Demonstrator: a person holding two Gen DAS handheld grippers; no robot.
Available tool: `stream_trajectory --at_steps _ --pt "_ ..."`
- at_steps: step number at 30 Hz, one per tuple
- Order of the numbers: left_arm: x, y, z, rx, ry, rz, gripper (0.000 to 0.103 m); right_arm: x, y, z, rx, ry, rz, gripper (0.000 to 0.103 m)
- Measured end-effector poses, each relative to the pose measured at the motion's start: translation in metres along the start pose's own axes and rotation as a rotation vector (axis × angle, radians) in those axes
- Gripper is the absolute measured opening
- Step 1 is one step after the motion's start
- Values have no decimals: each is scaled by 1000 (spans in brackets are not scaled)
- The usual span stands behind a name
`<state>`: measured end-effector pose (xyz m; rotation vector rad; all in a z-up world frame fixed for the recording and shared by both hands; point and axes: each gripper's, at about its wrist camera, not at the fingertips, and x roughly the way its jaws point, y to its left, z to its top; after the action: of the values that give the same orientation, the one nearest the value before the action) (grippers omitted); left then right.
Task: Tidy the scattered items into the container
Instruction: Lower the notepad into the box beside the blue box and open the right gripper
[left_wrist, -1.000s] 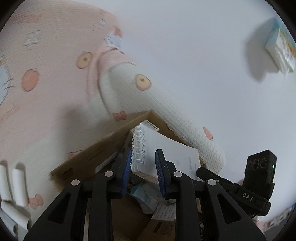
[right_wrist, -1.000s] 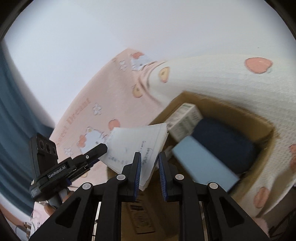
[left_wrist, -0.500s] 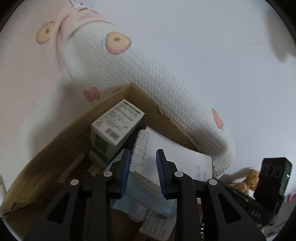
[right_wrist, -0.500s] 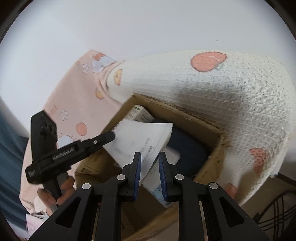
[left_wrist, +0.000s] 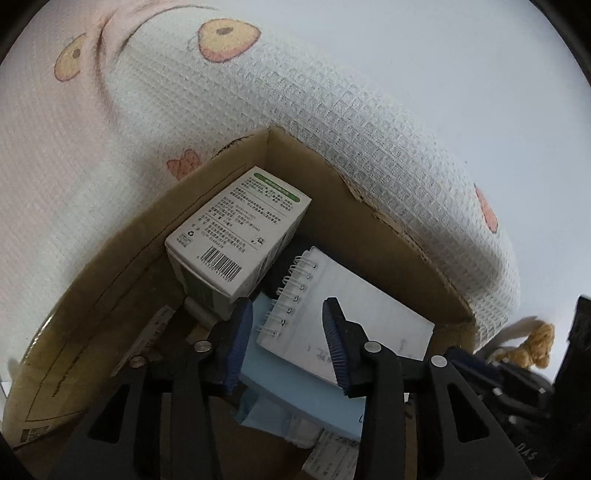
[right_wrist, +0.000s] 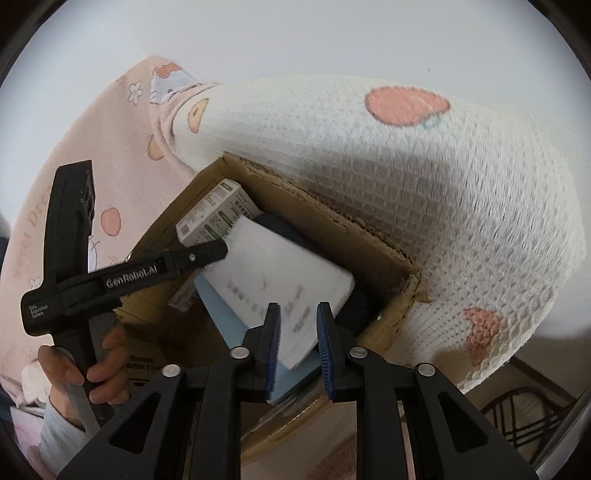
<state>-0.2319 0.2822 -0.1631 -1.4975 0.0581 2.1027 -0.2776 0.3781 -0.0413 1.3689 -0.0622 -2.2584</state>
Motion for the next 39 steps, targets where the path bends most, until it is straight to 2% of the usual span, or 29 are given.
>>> stream_trajectory --at_steps 3,5,9,11,12,13,15,17,23,28,34,36,38,39 --pt "-10 -4 -4 29 -20 29 44 -7 10 4 -65 -12 -34 17" --pt "-16 -4 -8 38 -32 34 45 -9 17 4 -110 -1 -26 17" --pt "-18 -2 -19 9 7 -33 46 0 42 0 -249 57 -9 18" --pt "-16 1 -24 -13 26 -54 46 7 59 -6 -363 79 -3 20" --pt "-14 1 -25 -22 30 -62 45 10 65 -8 -408 96 -3 26" --pt "-13 3 -27 -42 37 -85 45 14 70 -11 -449 110 -19 31" --pt "-10 7 -30 -75 48 -125 45 20 80 -16 -535 106 -64 35" --pt "-8 10 -31 -100 48 -132 45 26 82 -17 -576 114 -99 35" --pt "1 11 -29 -157 46 -192 45 49 79 -11 -611 189 -116 35" --pt "6 11 -18 -160 42 -212 45 55 80 -10 -704 148 -186 35" --pt "11 16 -16 -217 45 -279 45 56 77 -1 -698 144 -216 36" --pt "13 16 -19 -239 67 -321 45 53 76 2 -680 153 -204 36" --pt "13 14 -22 -239 71 -337 45 49 79 0 -672 169 -142 37" --pt "13 13 -23 -236 69 -334 45 48 81 -2 -679 173 -125 44"
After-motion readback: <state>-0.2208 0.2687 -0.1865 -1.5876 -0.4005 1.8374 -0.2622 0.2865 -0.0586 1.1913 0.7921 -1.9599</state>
